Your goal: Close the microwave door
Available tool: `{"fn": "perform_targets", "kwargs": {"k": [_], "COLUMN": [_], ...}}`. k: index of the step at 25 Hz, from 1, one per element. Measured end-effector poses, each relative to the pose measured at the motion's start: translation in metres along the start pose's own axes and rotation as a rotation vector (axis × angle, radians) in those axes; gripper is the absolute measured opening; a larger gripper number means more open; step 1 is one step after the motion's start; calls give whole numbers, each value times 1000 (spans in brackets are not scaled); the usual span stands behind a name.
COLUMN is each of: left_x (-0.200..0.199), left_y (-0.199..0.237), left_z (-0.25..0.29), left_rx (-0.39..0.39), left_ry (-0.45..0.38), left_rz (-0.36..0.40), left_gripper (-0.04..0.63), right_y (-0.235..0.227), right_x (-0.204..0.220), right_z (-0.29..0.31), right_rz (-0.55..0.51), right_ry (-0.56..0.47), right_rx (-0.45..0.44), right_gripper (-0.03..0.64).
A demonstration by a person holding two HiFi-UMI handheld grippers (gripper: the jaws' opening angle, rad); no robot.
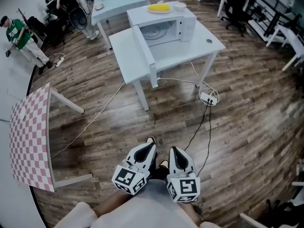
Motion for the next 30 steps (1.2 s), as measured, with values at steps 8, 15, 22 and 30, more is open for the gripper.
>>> {"fn": "perform_targets", "kwargs": {"k": [8,15,22,30], "left_x": [-16,-33,-57,-87], "left_y": [26,57,94,134], "left_z": [28,55,85,119], "left_rx": [-1,-18,-28,5], "left_ry": [-14,-21,-37,-61], "left_rz": [-20,-32,-36,-46], "left_gripper": [11,11,11,11], "right_y": [-9,-16,-23,-27], "right_x": [-18,-35,-56,-83], "right_z": [32,77,126,177], "right_rz": [-20,-35,-50,-79], "right_ry": [15,30,30,20], "right_rx": [1,-14,-21,1], "right_gripper": [23,23,23,23]}}
Point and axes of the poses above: the fingertips, and each gripper's own axes: z forward along the fingers, y to its left, x out of its underside, the point moved 8 cm from there along -z, backward along the fingers, and after that the axes turned 4 degrees about -x, right-handed, at the moved point
